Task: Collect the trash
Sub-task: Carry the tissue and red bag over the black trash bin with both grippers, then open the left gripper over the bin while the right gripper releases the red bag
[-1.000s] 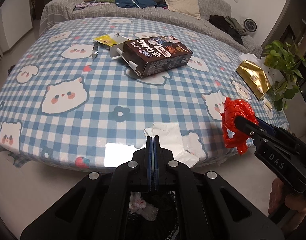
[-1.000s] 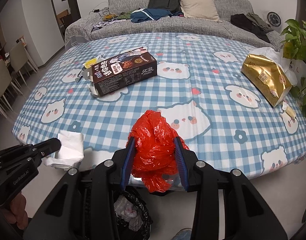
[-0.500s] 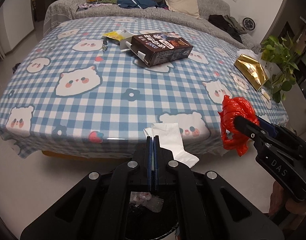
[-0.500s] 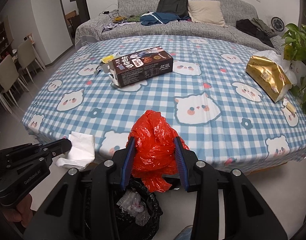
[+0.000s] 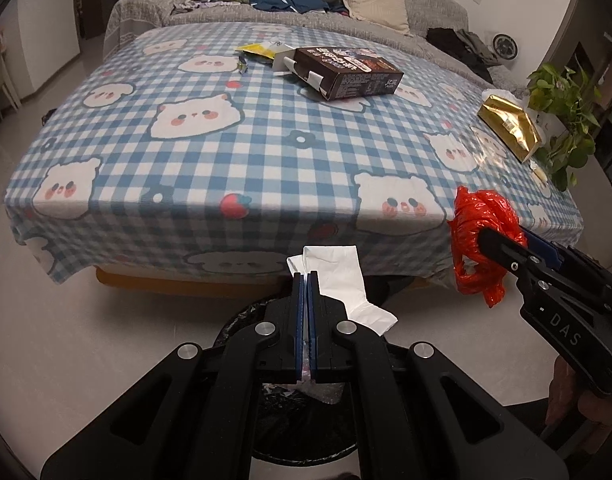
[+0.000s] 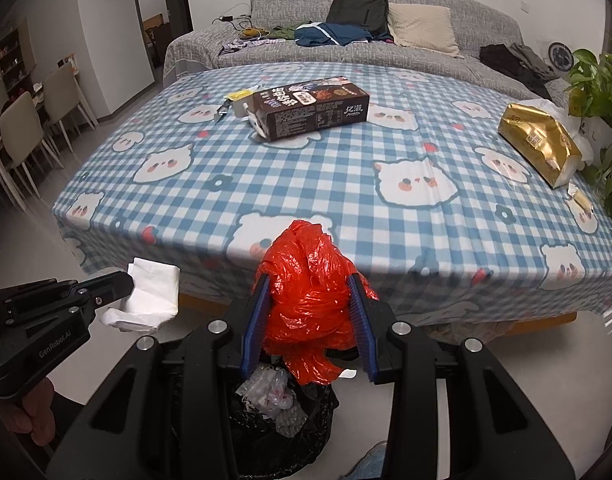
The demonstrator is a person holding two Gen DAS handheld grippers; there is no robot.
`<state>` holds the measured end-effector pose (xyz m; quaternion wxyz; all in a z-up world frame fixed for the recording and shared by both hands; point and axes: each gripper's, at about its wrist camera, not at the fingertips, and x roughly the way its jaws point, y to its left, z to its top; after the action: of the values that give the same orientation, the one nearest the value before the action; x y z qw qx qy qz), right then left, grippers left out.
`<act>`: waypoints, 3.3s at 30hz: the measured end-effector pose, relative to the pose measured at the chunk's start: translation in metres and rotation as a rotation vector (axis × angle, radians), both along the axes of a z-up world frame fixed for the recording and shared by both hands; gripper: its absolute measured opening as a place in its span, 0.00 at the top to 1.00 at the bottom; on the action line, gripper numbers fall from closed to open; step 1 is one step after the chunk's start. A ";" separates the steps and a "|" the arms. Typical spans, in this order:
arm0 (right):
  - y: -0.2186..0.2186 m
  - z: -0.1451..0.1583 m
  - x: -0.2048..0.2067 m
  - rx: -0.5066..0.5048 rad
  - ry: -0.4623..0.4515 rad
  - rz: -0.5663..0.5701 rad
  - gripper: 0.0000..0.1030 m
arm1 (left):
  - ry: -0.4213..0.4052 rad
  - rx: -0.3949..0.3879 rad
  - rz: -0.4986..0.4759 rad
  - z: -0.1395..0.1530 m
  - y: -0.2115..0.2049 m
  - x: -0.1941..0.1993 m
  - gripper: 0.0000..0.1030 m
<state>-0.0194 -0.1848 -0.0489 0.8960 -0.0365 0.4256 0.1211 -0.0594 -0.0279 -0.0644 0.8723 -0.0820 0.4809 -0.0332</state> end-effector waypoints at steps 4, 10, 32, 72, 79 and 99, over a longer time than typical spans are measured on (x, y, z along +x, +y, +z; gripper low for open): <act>0.006 -0.010 -0.013 -0.004 0.009 0.016 0.64 | -0.001 0.013 -0.001 -0.007 0.002 -0.008 0.99; 0.012 -0.023 -0.032 -0.017 0.021 0.040 0.64 | -0.007 0.029 -0.005 -0.017 0.005 -0.022 0.99; 0.026 -0.107 -0.044 -0.052 0.144 0.056 0.64 | 0.086 0.027 0.003 -0.099 0.010 -0.040 0.99; 0.040 -0.149 -0.031 -0.080 0.237 0.060 0.63 | 0.083 0.103 0.029 -0.138 0.018 -0.034 0.11; 0.062 -0.164 -0.029 -0.091 0.259 0.076 0.63 | 0.089 0.098 0.068 -0.145 0.046 -0.038 0.09; 0.083 -0.174 -0.023 -0.115 0.250 0.088 0.42 | 0.115 0.087 0.085 -0.153 0.071 -0.039 0.06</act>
<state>-0.0422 -0.1016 -0.2224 0.8264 -0.0913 0.5379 0.1393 -0.0983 0.0435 -0.2177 0.8465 -0.0659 0.5274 0.0296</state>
